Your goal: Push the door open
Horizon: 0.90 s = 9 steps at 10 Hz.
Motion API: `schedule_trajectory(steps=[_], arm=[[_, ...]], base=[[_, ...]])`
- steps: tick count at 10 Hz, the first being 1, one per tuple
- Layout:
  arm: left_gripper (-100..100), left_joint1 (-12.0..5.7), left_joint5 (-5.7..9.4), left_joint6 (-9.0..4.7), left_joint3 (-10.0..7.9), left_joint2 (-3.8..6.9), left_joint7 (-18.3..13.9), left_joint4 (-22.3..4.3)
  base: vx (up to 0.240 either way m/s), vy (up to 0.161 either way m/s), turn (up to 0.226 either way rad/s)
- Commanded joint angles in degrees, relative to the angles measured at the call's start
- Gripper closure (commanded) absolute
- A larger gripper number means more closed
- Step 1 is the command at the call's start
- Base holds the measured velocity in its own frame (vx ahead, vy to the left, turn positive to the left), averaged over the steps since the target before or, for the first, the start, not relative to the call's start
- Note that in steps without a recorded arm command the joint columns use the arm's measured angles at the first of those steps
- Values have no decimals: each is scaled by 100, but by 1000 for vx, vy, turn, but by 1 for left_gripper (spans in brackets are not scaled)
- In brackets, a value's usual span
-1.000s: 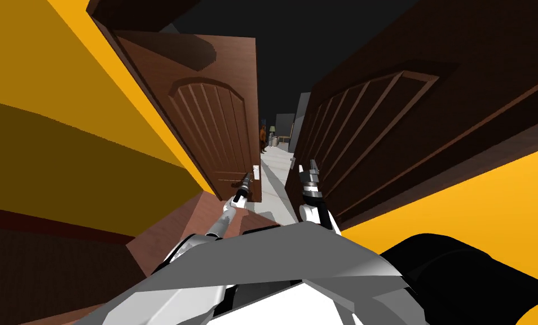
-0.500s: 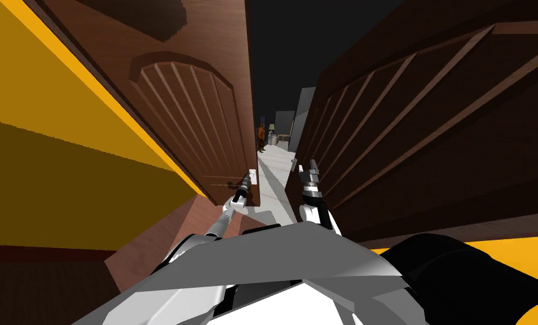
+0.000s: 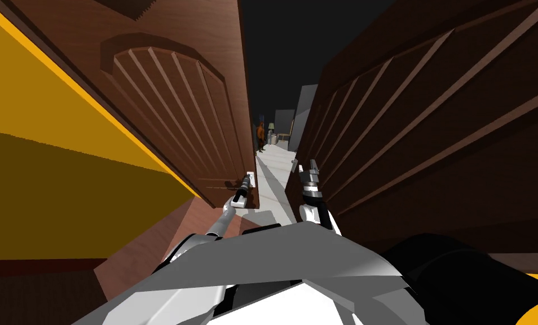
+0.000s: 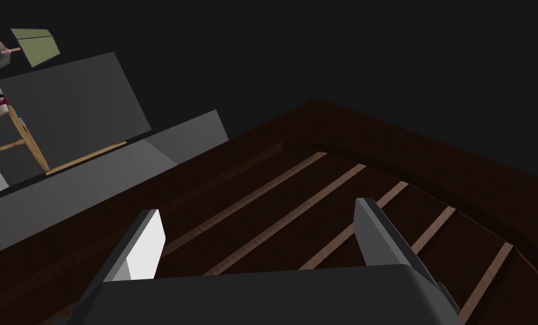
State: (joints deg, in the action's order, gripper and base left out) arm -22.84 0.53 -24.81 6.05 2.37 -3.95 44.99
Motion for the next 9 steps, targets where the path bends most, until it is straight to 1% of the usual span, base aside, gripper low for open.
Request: schedule_trajectory(steps=[1,4,5,6,9], arm=[[100,16,-1,8,3,-2,0,-10],[100,16,-1,8,3,-2,0,-10],[100,4,105,-5,-50,41,135,-55],[100,-2,131,-10,-64,50,167,-63],[100,-53,358,-57,-185,106,441,-133]], base=[[-25,9,-6],[-10,2,2],[96,-5,34],[158,-34,38],[164,-42,58]])
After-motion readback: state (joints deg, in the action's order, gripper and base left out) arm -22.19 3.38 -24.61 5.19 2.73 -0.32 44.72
